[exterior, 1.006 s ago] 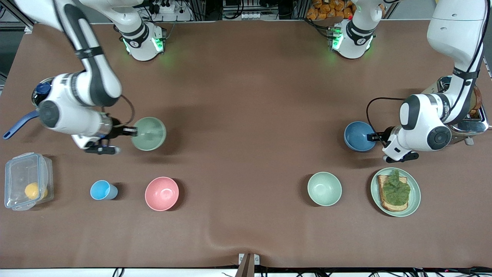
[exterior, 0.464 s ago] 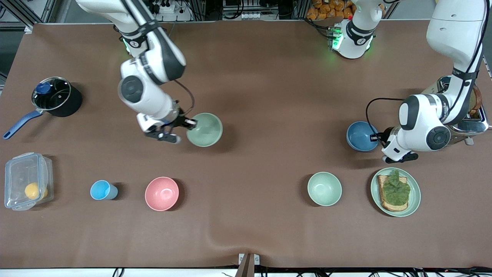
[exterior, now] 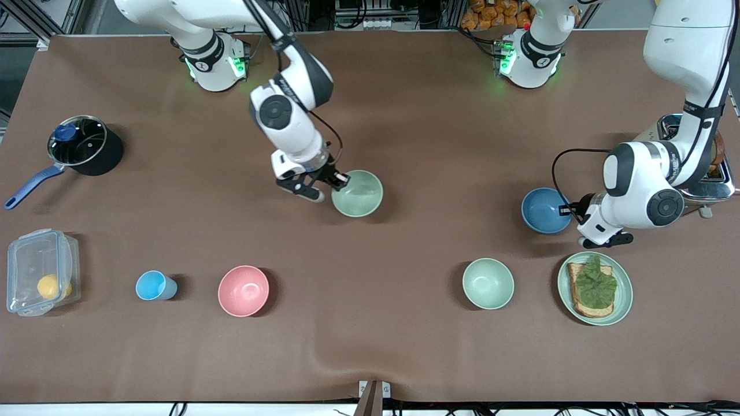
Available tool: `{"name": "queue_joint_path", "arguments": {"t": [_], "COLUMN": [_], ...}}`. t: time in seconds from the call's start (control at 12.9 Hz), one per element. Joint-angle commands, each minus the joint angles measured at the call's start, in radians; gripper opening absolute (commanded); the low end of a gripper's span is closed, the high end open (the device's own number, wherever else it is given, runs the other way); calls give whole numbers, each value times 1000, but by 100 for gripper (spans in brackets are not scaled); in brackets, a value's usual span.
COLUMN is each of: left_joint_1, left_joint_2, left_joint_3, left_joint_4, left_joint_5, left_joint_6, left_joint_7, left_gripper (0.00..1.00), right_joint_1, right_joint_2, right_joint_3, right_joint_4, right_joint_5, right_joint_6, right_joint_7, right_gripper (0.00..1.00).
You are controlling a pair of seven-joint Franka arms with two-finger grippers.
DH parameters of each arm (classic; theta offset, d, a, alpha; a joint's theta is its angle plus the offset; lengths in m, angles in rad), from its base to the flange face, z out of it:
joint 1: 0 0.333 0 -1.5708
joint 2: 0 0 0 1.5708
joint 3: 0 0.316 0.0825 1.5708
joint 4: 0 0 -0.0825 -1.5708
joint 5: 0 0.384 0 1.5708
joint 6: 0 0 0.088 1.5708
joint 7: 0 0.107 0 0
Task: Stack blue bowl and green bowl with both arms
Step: 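Slide the green bowl to the middle while the left gripper lifts the blue bowl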
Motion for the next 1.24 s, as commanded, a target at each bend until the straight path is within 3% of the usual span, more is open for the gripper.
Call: {"name": "queue_joint_path", "arguments": {"t": [0.0,0.46,0.7,0.85,0.93,1.01,1.16], "left_joint_1": [1,-8,-8,-12,-12,-12,-12], "left_joint_2": [1,1,-2,-5,-5,-5,-6], "left_joint_3": [-6,-31,-75,-98,-109,-121,-140], "left_joint_4": [60,187,256,305,324,339,364], "left_joint_5": [-23,-109,-136,-135,-135,-135,-135], "left_joint_6": [-26,-166,-215,-253,-270,-278,-298], "left_joint_7": [15,1,-19,-63,-82,-100,-116], "left_gripper": [0,0,0,0,0,0,0], "right_joint_1": [56,113,113,109,103,99,93], "right_joint_2": [63,89,106,104,101,100,89], "right_joint_3": [-13,-21,-21,-21,-21,-21,-21], "right_joint_4": [21,27,25,27,31,44,85], "right_joint_5": [8,-2,-3,-3,0,3,8], "right_joint_6": [67,79,78,73,67,58,-19], "right_joint_7": [78,166,163,160,161,163,167], "right_gripper": [0,0,26,32,69,100,100]}}
